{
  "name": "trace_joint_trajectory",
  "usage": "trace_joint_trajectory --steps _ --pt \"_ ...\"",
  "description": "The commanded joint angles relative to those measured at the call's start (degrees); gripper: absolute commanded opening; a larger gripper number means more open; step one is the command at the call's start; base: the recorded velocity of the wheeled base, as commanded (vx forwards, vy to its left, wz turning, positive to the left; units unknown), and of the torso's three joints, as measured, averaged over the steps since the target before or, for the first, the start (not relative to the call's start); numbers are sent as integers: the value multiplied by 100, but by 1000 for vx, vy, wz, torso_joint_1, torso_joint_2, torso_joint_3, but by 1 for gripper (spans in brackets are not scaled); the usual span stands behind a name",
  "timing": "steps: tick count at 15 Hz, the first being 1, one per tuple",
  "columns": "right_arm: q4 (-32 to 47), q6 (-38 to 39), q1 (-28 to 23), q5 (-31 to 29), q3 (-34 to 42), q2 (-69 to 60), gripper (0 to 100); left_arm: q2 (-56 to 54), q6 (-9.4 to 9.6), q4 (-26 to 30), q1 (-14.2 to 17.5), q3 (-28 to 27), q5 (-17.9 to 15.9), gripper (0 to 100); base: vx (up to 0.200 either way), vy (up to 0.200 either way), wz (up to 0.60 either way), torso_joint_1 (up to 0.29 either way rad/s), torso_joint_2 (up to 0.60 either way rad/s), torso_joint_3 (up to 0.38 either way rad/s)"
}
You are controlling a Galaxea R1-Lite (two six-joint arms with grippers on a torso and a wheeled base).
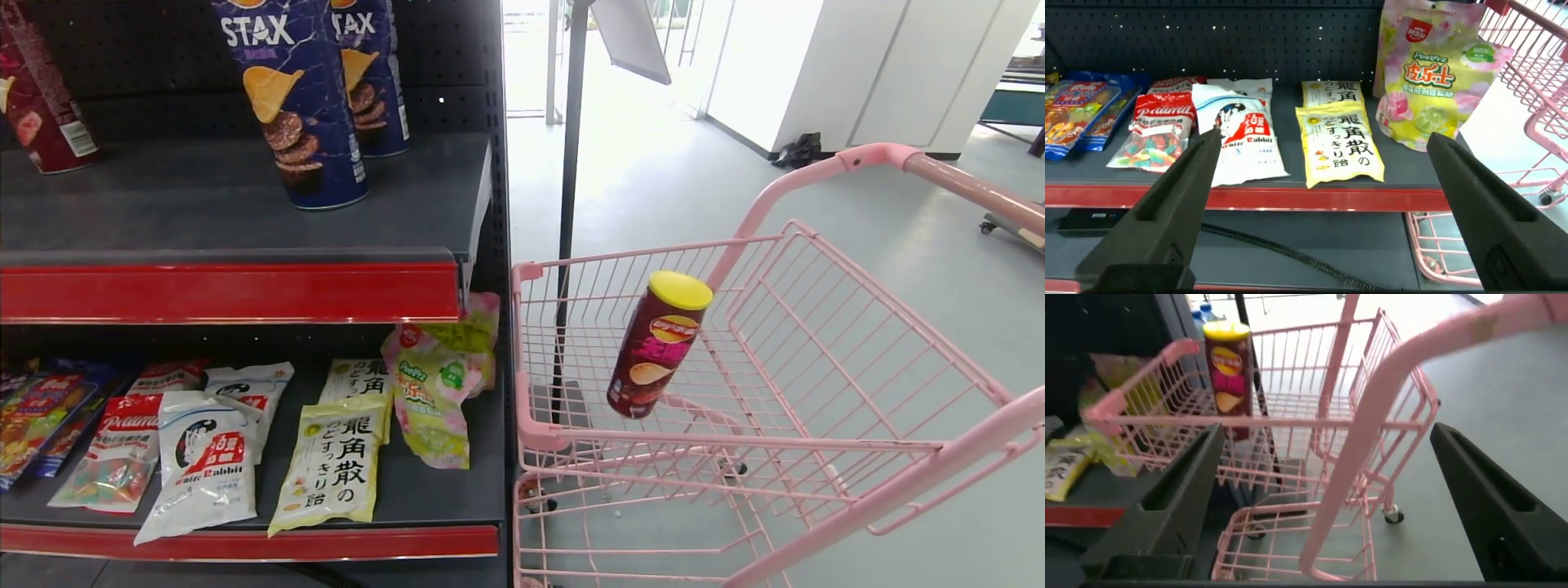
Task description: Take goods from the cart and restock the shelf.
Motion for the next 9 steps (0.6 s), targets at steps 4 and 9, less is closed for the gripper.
trace_joint_trajectory --steps 4,9 --pt "-2392 658 -37 1254 -2578 5390 100 5 -2 -1 -2 1 2 100 0 0 0 0 0 0" --pt "-3315 -1196 -679 4277 -3405 7798 100 5 -2 -1 -2 1 2 100 0 0 0 0 0 0"
